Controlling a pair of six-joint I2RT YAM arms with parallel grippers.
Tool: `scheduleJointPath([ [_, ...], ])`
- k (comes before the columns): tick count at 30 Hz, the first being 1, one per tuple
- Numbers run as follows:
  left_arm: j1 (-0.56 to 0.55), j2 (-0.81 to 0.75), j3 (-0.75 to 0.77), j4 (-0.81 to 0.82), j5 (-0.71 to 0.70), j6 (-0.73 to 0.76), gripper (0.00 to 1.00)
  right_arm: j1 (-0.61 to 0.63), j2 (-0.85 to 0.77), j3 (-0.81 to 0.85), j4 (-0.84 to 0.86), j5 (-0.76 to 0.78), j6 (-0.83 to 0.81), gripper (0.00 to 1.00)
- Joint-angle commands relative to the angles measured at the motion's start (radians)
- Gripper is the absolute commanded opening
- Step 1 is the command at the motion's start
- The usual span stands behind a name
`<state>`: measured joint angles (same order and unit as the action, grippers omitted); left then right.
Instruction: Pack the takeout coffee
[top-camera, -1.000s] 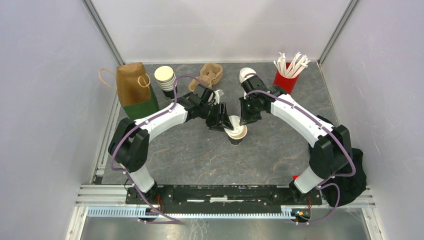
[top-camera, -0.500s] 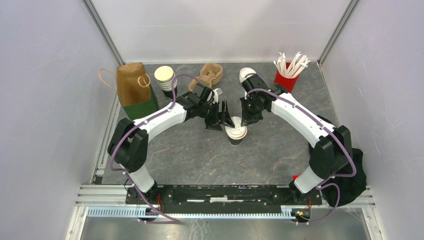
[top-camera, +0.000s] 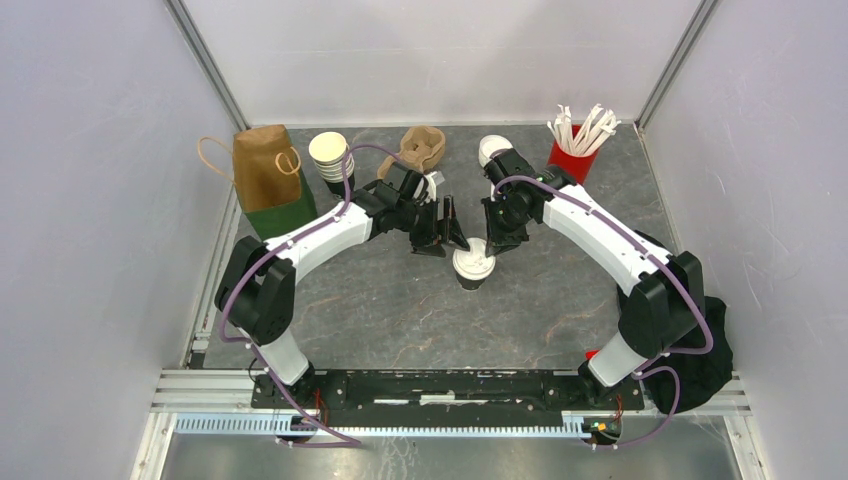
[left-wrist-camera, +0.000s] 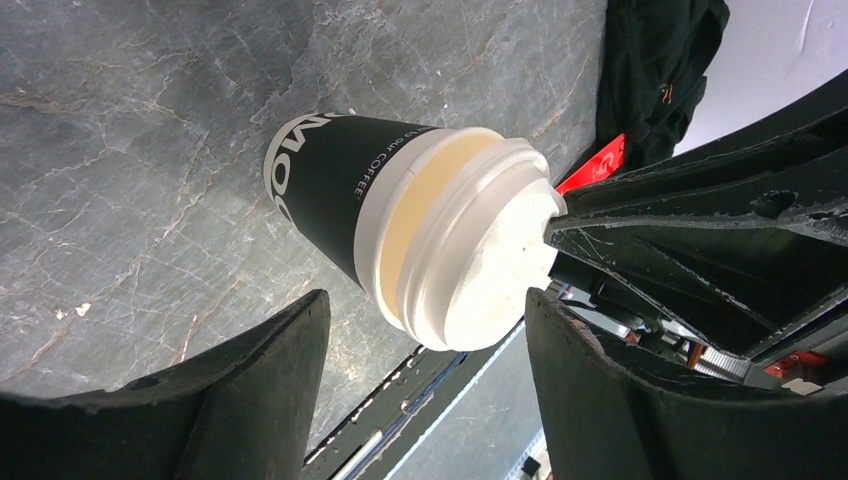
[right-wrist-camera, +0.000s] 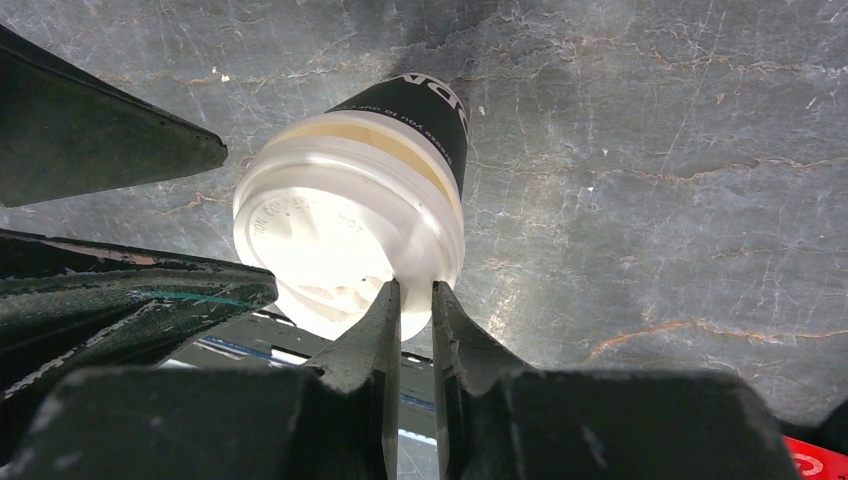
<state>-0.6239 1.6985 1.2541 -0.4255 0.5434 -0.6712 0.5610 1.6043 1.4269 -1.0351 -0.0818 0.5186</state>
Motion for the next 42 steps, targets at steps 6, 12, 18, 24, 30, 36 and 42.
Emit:
scheduleJointPath([
  [6,0.001,0.013,0.038,0.007,0.047,0.064,0.75,-0.001,0.029,0.043,0.015,-0.018,-0.009,0.09],
  [12,0.001,0.028,0.038,0.015,0.055,0.064,0.68,-0.003,0.035,0.059,0.014,-0.006,-0.010,0.09],
  [18,0.001,0.036,0.031,0.017,0.061,0.074,0.69,-0.005,0.042,0.089,0.010,0.004,-0.011,0.09],
  [24,0.001,0.048,0.036,0.017,0.067,0.081,0.68,-0.009,0.056,0.089,0.014,-0.006,-0.014,0.09],
  [30,0.001,0.047,0.040,0.013,0.066,0.081,0.71,-0.010,0.046,0.084,-0.005,0.004,-0.017,0.10],
  [36,0.000,0.049,0.045,0.008,0.066,0.085,0.74,-0.011,0.029,0.080,-0.028,0.017,-0.023,0.10],
  [42,0.001,0.057,0.047,0.008,0.070,0.085,0.74,-0.018,0.039,0.068,-0.022,0.005,-0.027,0.10],
])
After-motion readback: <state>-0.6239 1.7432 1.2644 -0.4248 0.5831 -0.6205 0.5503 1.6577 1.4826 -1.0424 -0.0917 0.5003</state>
